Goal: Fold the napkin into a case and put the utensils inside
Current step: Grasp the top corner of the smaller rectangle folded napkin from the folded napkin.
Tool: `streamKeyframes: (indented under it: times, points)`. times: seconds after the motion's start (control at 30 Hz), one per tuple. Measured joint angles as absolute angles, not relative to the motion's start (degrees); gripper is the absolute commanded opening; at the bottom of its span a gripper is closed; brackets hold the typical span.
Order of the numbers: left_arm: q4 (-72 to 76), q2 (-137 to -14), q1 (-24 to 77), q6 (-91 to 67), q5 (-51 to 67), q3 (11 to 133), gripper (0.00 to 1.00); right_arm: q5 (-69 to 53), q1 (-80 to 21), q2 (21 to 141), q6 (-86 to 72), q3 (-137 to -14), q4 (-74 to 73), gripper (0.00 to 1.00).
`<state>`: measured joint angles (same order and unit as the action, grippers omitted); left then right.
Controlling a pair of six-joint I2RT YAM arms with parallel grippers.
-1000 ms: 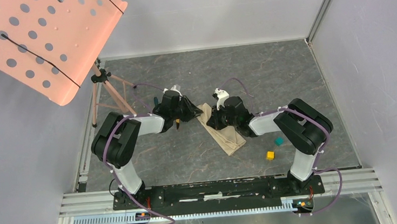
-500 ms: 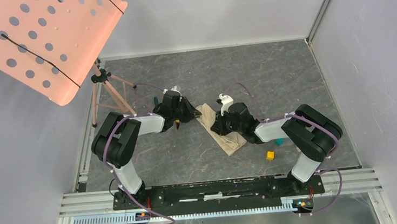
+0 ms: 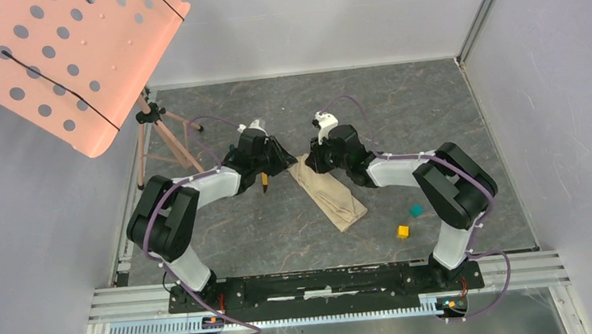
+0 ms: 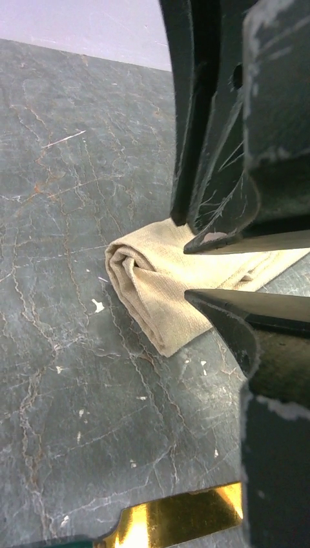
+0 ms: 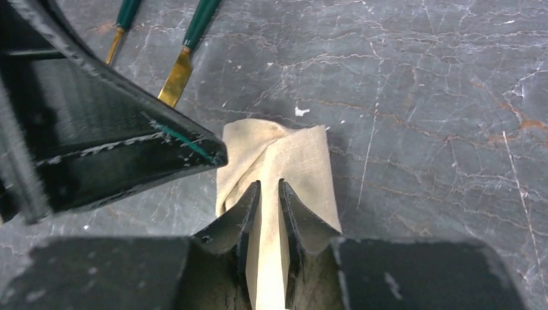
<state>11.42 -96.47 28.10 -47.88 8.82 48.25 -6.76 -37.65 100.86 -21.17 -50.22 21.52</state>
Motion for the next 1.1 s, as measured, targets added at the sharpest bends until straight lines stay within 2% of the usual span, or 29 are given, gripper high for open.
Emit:
streamKeyframes:
  times: [0.1, 0.37, 0.77, 1.0, 1.1]
  points:
    - [10.17, -96.44, 28.01, -47.44, 7.6, 49.5, 0.39, -6.5, -37.06, 103.26, -21.39, -51.96, 21.74, 0.16]
    - [8.91, -97.93, 27.38, -47.29, 5.82, 50.48, 0.39, -6.46, -37.1, 109.06, -23.73, -53.12, 22.96, 0.16]
    - [8.82, -97.14, 25.34, -48.42, 4.64, 47.59, 0.43, -7.73, -37.21, 107.02, -22.52, -52.75, 22.39, 0.33]
    - [11.53, -98.67, 24.86, -52.64, 7.01, 45.17, 0.41, -8.86, -37.89, 105.91, -21.58, -51.64, 22.11, 0.32]
    - [14.48, -99.83, 24.88, -54.33, 8.64, 44.25, 0.35, -8.93, -38.37, 106.02, -21.52, -51.62, 22.17, 0.27]
